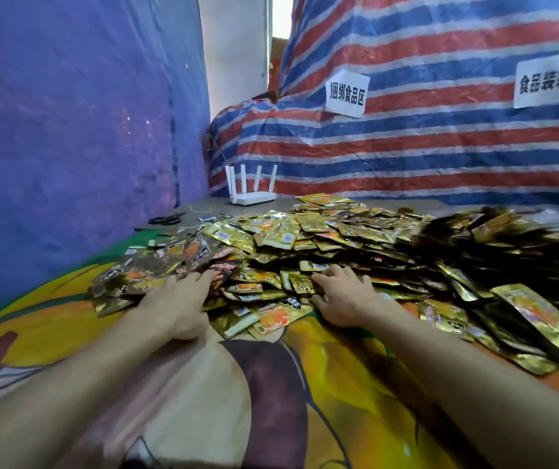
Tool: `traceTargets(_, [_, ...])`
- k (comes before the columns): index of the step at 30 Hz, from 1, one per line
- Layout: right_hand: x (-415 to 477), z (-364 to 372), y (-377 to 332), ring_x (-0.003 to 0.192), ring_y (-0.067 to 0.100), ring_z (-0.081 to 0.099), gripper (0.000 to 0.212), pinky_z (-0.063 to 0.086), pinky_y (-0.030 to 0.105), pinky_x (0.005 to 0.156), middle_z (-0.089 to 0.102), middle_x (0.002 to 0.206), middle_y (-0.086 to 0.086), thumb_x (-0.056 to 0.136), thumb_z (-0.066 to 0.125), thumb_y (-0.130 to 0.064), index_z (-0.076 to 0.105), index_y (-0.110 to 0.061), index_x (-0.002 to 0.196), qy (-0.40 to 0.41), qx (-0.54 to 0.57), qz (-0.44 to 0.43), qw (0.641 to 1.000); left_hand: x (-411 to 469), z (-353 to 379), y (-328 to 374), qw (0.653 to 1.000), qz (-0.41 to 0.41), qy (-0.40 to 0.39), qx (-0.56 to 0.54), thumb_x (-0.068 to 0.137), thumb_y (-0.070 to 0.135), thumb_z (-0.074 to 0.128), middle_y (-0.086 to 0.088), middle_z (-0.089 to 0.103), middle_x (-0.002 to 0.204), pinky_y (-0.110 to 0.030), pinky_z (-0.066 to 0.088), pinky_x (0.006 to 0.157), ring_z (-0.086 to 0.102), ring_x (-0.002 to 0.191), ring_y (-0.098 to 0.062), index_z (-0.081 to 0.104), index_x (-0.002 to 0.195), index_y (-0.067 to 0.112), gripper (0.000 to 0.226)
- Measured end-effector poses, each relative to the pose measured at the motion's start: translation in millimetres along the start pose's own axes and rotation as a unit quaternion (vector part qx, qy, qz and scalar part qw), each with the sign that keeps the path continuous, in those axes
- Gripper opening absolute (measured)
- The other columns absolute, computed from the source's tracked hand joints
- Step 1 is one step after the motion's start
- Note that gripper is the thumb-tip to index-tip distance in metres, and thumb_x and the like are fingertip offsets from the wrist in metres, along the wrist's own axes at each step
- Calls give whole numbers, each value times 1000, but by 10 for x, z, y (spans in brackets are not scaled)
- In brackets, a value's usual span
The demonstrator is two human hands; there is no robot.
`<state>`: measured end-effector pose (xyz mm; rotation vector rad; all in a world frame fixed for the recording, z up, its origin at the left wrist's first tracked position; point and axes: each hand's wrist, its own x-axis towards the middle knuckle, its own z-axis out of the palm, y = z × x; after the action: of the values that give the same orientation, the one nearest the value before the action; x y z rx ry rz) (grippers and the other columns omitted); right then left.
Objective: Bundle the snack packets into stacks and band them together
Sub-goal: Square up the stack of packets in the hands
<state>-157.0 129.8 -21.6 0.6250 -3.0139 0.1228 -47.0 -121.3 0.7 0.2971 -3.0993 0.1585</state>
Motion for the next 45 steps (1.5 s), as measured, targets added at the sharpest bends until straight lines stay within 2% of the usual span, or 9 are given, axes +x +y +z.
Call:
traceTargets(4, [3, -10, 36, 151, 31, 16, 73, 16, 62, 116, 20, 164, 6, 91, 55, -50, 31, -29, 157, -50, 115, 28, 992, 9, 29, -3, 993, 26, 115, -32, 97, 39, 58, 2, 59, 138, -43, 50, 94, 55, 124, -27, 42, 143, 35, 49])
traceTargets(8, [-22, 79, 30, 149, 28, 22, 64, 16, 62, 118, 29, 160, 6, 97, 53, -41, 32, -29, 156, 10, 102, 35, 994, 38, -2, 5, 974, 24, 171, -143, 93, 38, 67, 0, 68, 126, -45, 52, 94, 62, 116, -30, 65, 126, 39, 32])
traceTargets(15, [-51, 127, -16, 123, 28, 49, 30, 37, 48, 100, 57, 130, 5, 108, 38, -31, 56, -18, 128, 194, 4, 26, 981, 78, 55, 55, 942, 29, 223, -251, 91, 28, 73, 5, 71, 123, -44, 45, 100, 59, 118, -27, 74, 116, 40, 28])
traceTargets(24, [-118, -28, 89, 90, 35, 61, 15, 43, 41, 73, 63, 101, 9, 104, 40, -16, 53, -9, 108, 365, 193, 65, 908, 59, -52, 220, 915, 76, 256, -302, 83, 23, 79, 16, 74, 102, -40, 51, 88, 65, 101, -19, 78, 101, 38, 23])
traceTargets(29, [-141, -57, 110, 72, 24, 55, 18, 35, 35, 59, 61, 83, -1, 108, 38, -27, 48, -20, 95, 378, 327, 68, 863, 197, -243, 322, 888, 85, 218, -395, 84, 30, 81, 14, 59, 55, -34, 45, 65, 54, 57, -18, 73, 72, 24, 15])
traceTargets(35, [-125, -32, 90, 71, 18, 59, 24, 46, 40, 64, 62, 79, -4, 109, 38, -28, 55, -15, 98, 378, 399, 65, 833, 331, -467, 548, 834, 25, 208, -510, 88, 28, 77, 2, 66, 59, -31, 42, 63, 59, 60, -19, 71, 68, 14, 25])
traceTargets(38, [-92, -12, 116, 68, 15, 57, 30, 43, 32, 59, 61, 78, -2, 109, 37, -27, 57, -11, 93, 379, 444, 93, 806, 399, -474, 658, 822, -9, 192, -537, 88, 31, 76, 0, 67, 63, -33, 47, 69, 62, 65, -23, 70, 69, 14, 26])
traceTargets(42, [-39, -17, 172, 75, 18, 54, 33, 36, 32, 62, 57, 82, -2, 110, 34, -28, 56, -7, 96, 355, 501, 149, 775, 518, -372, 820, 730, -73, 157, -661, 88, 30, 78, -23, 74, 92, -43, 54, 80, 66, 80, -30, 70, 100, -2, 34])
traceTargets(45, [-11, 32, 146, 93, 22, 54, 35, 39, 35, 79, 55, 93, -1, 110, 32, -34, 55, -8, 109, 290, 543, 150, 774, 613, -284, 953, 740, -88, 177, -643, 89, 33, 76, -18, 72, 91, -42, 53, 84, 69, 89, -35, 70, 95, 1, 33])
